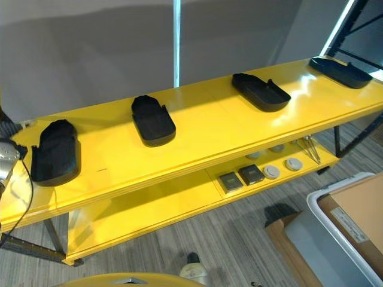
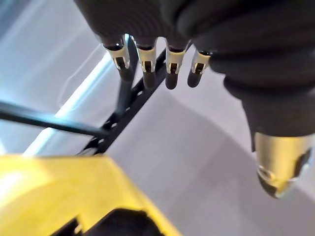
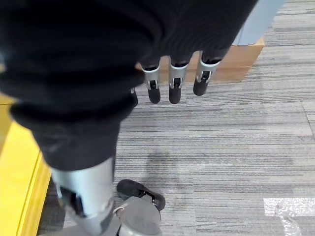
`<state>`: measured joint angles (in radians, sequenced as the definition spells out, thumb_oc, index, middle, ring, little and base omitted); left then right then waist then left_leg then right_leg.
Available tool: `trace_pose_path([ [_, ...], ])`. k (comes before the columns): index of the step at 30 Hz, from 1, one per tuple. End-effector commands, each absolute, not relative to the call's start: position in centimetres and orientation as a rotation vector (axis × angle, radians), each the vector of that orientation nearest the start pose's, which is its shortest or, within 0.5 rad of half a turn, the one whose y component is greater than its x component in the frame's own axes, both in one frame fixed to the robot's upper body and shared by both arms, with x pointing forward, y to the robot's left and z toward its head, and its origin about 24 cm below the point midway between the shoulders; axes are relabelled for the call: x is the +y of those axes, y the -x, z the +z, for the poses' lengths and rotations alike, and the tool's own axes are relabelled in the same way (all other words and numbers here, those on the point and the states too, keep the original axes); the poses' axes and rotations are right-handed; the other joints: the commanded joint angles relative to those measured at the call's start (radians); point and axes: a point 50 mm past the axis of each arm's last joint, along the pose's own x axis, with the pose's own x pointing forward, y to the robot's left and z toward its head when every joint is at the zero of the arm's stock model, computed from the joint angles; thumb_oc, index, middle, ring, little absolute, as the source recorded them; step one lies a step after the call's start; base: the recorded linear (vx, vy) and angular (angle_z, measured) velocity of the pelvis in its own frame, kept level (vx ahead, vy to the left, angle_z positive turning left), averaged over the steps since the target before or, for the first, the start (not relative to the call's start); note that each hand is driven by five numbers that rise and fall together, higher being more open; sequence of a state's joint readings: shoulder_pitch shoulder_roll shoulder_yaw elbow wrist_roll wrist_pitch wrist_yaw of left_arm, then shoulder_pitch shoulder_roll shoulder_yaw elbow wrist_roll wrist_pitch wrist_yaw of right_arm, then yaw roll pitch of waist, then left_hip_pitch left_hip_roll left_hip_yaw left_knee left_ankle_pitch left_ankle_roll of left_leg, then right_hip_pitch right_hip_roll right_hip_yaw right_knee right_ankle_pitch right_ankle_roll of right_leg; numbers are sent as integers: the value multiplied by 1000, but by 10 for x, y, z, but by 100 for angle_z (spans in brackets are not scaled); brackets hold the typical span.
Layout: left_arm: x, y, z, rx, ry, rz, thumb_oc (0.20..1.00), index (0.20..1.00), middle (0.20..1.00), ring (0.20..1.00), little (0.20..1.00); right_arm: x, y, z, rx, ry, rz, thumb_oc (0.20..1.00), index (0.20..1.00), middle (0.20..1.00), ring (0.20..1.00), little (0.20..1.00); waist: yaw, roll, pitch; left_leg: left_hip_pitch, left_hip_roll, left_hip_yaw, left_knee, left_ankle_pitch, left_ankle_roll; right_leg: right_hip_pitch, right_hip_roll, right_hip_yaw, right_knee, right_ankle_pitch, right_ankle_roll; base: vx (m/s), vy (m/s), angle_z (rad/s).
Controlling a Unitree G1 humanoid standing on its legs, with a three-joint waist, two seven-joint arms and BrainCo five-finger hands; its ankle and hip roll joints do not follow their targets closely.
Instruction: Move parts from the plastic box to the shelf.
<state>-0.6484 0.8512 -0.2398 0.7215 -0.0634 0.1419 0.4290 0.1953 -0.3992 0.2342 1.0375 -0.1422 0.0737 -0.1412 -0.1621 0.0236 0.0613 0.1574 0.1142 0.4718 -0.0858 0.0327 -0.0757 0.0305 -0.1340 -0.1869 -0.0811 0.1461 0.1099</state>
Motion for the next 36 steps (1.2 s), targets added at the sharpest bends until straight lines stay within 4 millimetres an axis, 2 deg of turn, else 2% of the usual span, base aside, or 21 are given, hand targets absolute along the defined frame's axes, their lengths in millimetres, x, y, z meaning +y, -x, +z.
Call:
trace_pose_path([
  [1,343,-329,237,-266,-799,673,1000,1000,1000,1000,1000,-281,-37,-150,1330,651,-63,1000,1000,1000,1000,1000,16,-8,7,-39,51,-35,88,-47,1,36,-44,-7,44,-101,66,14,-2,15],
  [3,326,-319,247,-348,-770,571,1000,1000,1000,1000,1000,-276,-33,-152,1338,634,-67,1000,1000,1000,1000,1000,35,-12,8,-42,49,-47,89,-48,-1,41,-46,-16,40,-101,67,13,5,11],
  [5,312,-309,245,-396,-746,484,1000,1000,1000,1000,1000,-271,-29,-154,1346,625,-70,1000,1000,1000,1000,1000,54,-16,10,-46,48,-59,90,-48,-3,44,-48,-25,37,-99,69,7,10,13],
  [6,294,-295,231,-418,-717,380,1000,1000,1000,1000,1000,-267,-26,-155,1351,612,-84,1000,1000,1000,1000,1000,73,-19,14,-51,46,-75,91,-50,-3,49,-50,-35,33,-97,71,2,12,24],
  [8,287,-289,222,-420,-698,332,1000,1000,1000,1000,1000,-265,-24,-156,1352,604,-92,1000,1000,1000,1000,1000,82,-20,17,-52,44,-82,91,-51,-2,51,-51,-40,32,-95,71,-1,17,15],
  [9,277,-280,206,-403,-680,247,1000,1000,1000,1000,1000,-264,-23,-156,1354,593,-105,1000,1000,1000,1000,1000,94,-20,18,-54,42,-91,91,-52,-2,55,-52,-46,29,-94,72,-3,22,5],
  [10,273,-277,198,-391,-668,203,1000,1000,1000,1000,1000,-263,-22,-156,1354,587,-109,1000,1000,1000,1000,1000,101,-21,19,-55,41,-95,91,-53,-1,56,-53,-50,29,-93,72,-10,29,13],
  [11,261,-264,173,-341,-587,89,1000,1000,1000,1000,1000,-260,-21,-157,1352,572,-119,1000,1000,1000,1000,1000,121,-22,23,-60,38,-107,91,-53,0,57,-54,-59,29,-92,71,-11,22,21],
  [12,259,-262,168,-324,-568,64,1000,1000,1000,1000,1000,-260,-21,-157,1351,569,-122,1000,1000,1000,1000,1000,124,-22,23,-60,38,-109,91,-53,0,58,-54,-61,29,-91,71,-11,26,21],
  [13,251,-255,154,-297,-525,-3,1000,1000,1000,1000,1000,-259,-20,-157,1347,554,-134,1000,1000,1000,1000,1000,136,-22,26,-62,36,-116,90,-53,-1,59,-55,-66,30,-91,70,-8,23,15],
  [14,247,-249,141,-261,-465,-23,856,856,856,856,856,-259,-20,-157,1339,539,-147,1000,1000,1000,1000,1000,147,-23,29,-64,33,-124,91,-52,-1,61,-56,-70,29,-90,69,-13,30,11],
  [15,244,-245,128,-222,-418,-18,533,533,533,533,533,-259,-21,-157,1334,532,-152,1000,1000,1000,1000,1000,155,-23,30,-66,32,-129,89,-50,-1,63,-56,-75,29,-90,69,-13,27,13],
  [16,243,-243,120,-193,-389,-13,388,388,388,388,388,-259,-21,-157,1331,529,-154,1000,1000,1000,1000,1000,158,-23,31,-66,31,-132,88,-49,0,63,-56,-76,29,-89,69,-13,27,15],
  [17,242,-241,107,-141,-287,-20,200,200,200,200,200,-257,-22,-157,1331,528,-152,1000,1000,1000,1000,1000,162,-24,34,-66,29,-136,87,-48,1,63,-57,-78,31,-89,70,-13,21,15],
  [18,240,-240,98,-107,-209,-49,200,200,200,200,200,-257,-21,-157,1333,528,-149,1000,1000,1000,1000,1000,165,-25,35,-68,29,-137,87,-46,2,62,-57,-79,33,-88,69,-16,17,12],
  [20,234,-237,87,-92,-183,-57,200,200,200,200,200,-257,-21,-158,1336,530,-146,1000,1000,1000,1000,1000,167,-26,38,-69,28,-138,87,-45,3,60,-58,-82,34,-86,70,-10,6,4],
  [24,221,-239,87,-119,-129,-101,200,200,200,200,200,-258,-21,-159,1338,528,-164,1000,1000,1000,1000,1000,173,-26,43,-73,28,-139,84,-39,2,57,-62,-89,31,-78,70,-2,4,1],
  [36,223,-257,65,-31,-142,52,200,200,200,200,200,-259,-21,-158,1336,556,-122,1000,1000,1000,1000,1000,121,-32,44,-62,37,-106,85,-42,-1,45,-60,-60,35,-77,74,2,-6,-3],
])
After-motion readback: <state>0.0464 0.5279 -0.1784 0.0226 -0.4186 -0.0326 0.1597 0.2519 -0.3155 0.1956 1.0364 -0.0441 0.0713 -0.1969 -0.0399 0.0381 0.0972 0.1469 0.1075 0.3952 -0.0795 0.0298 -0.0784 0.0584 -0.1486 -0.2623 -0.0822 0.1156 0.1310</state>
